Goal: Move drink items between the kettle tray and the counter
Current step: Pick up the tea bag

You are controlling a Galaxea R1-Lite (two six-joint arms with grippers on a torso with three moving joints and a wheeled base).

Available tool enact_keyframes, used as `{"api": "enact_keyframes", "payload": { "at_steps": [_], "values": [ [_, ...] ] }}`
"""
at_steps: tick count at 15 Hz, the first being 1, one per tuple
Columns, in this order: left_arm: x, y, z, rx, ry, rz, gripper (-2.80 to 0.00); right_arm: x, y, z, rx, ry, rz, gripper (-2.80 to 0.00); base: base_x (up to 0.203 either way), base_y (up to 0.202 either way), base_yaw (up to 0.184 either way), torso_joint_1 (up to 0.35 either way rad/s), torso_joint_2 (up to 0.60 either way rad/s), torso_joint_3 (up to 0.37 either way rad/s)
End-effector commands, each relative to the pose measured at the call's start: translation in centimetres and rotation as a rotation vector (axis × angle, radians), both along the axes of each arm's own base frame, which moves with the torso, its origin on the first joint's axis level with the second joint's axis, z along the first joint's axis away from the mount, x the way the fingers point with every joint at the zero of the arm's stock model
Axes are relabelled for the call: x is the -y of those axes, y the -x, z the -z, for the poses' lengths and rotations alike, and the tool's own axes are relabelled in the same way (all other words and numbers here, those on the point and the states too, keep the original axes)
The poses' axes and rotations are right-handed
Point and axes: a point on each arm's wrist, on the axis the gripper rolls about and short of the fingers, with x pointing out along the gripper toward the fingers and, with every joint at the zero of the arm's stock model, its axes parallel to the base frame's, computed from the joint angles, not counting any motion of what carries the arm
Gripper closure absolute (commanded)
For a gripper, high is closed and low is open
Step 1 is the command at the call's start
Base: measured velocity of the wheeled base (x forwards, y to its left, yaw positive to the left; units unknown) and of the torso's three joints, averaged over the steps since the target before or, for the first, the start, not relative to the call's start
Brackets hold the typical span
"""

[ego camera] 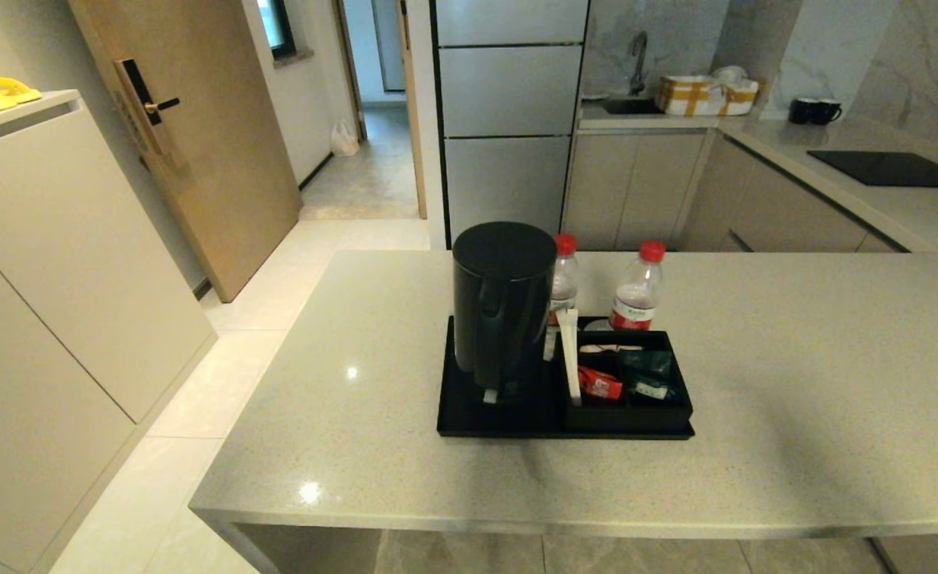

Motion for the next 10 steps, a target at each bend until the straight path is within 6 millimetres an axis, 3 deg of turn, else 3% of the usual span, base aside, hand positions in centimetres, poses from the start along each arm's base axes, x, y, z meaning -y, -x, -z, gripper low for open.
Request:
{"api": "enact_keyframes", "payload": {
  "at_steps": [1,3,5,7,10],
  "values": [
    [0.0,0.0,0.0,-0.001,-0.001,0.0,0.0,0.0,-0.4,-4.3,0.005,-0.073,-0.004,0.0,0.0,0.0,0.0,0.0,0.0,0.0],
    [0.0,0.0,0.0,0.0,-0.001,0.0,0.0,0.0,-1.2,-11.2,0.045,-0.187,-0.022,0.0,0.0,0.0,0.0,0.0,0.0,0.0],
    [0.0,0.0,0.0,-0.001,-0.001,0.0,0.0,-0.1,-2.5,-16.4,-0.024,-0.268,-0.064,0.0,0.0,0.0,0.0,0.0,0.0,0.0],
    [0.0,0.0,0.0,-0.001,-0.001,0.0,0.0,-0.4,-3.6,-19.2,-0.226,-0.317,-0.135,0.0,0.0,0.0,0.0,0.0,0.0,0.0],
    [0.0,0.0,0.0,-0.001,-0.001,0.0,0.0,-0.7,-8.1,-21.2,-0.553,-0.356,-0.159,0.0,0.0,0.0,0.0,0.0,0.0,0.0]
  ]
}}
